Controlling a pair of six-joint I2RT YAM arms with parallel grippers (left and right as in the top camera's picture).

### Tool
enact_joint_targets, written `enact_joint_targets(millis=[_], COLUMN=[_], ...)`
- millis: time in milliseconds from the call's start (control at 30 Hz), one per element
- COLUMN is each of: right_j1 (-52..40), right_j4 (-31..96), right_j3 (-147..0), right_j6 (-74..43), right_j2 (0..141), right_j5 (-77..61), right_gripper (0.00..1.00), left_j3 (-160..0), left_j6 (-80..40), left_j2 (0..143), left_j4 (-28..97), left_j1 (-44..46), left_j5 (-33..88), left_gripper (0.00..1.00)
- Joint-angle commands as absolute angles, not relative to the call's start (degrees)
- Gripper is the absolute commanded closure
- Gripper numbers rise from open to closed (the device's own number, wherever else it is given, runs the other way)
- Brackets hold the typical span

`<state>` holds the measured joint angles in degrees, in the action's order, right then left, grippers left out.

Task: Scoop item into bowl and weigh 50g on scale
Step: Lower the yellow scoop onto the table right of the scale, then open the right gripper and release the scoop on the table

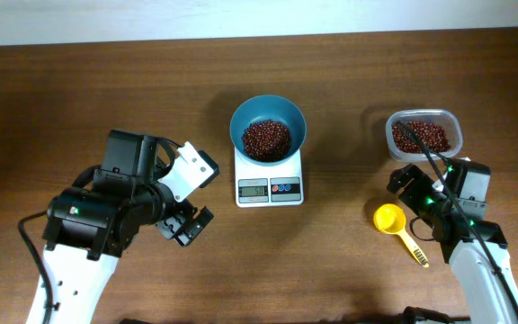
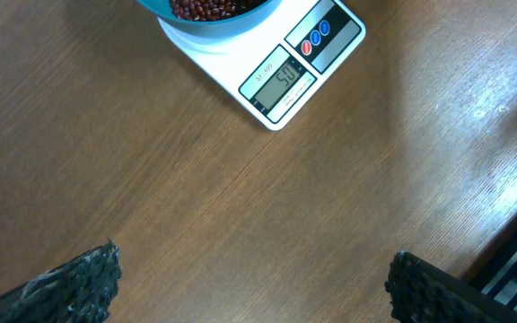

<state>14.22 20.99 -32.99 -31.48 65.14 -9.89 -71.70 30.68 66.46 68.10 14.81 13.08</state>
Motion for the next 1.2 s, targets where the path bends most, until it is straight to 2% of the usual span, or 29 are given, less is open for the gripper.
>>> enact_joint_targets(millis=[0,400,533,700,767,867,967,1167], right_j1=[13.82,13.89,13.89,13.89,13.89,13.28,11.55,6.42], right_j4=[20.99,20.62,20.75,26.15,27.11,26.81,26.85,33.45], right_j3=[-35.86,-48.84,-48.84,-48.84,-48.84,-48.82,-48.82,-47.24], right_j6=[-30.46,-30.46,-30.48,-30.46,-30.15,-18.37,-13.93,-13.69], right_j2=[63.02,50.19,50.78,52.80,52.86,51.70,48.34,36.69], right_j5=[-15.38,-18.87,-18.92,-30.61,-30.76,-31.55,-30.55,-16.38], right_gripper=[0.01,0.01,0.01,0.01,0.01,0.01,0.01,0.01], left_j3=[-72.58,-72.58,-72.58,-72.58,-72.58,-72.58,-72.58,-72.58], left_j6=[31.77,31.77,31.77,31.77,31.77,31.77,31.77,31.77], left_j2=[66.67,66.67,66.67,66.67,66.67,66.67,66.67,66.67], left_j4=[68.07,68.07,68.07,68.05,68.07,68.07,68.07,68.07], left_j1=[14.46,14.46,14.46,14.46,14.46,14.46,14.46,14.46], left_j5=[13.08,13.10,13.10,13.08,13.08,13.08,13.08,13.10], left_gripper=[0.01,0.01,0.01,0.01,0.01,0.01,0.01,0.01])
